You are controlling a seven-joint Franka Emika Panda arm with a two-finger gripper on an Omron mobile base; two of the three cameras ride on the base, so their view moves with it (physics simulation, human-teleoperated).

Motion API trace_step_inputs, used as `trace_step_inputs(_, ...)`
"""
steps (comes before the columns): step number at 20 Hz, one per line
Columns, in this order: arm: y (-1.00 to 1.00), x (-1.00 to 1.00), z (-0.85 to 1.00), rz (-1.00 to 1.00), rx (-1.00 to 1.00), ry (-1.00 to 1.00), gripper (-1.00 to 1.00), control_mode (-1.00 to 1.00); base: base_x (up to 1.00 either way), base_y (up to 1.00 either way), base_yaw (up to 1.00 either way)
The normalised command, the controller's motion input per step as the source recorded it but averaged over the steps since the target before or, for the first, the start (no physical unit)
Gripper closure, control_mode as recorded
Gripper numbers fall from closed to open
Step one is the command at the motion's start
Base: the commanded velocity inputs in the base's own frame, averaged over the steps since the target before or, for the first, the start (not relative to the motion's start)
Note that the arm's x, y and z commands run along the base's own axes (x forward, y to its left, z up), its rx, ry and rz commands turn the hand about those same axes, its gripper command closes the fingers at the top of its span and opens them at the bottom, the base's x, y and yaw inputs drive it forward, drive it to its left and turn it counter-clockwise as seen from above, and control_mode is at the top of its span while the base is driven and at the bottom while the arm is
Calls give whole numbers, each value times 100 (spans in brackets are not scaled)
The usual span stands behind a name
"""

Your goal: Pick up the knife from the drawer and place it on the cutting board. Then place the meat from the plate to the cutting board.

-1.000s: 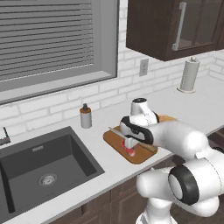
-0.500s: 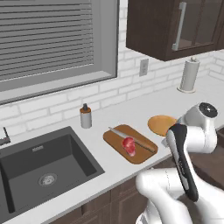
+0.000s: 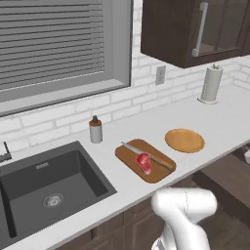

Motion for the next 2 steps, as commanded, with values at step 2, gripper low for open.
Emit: trace_step_inputs(2,0,0,0,0,0,0,-100,-100,0,0,0)
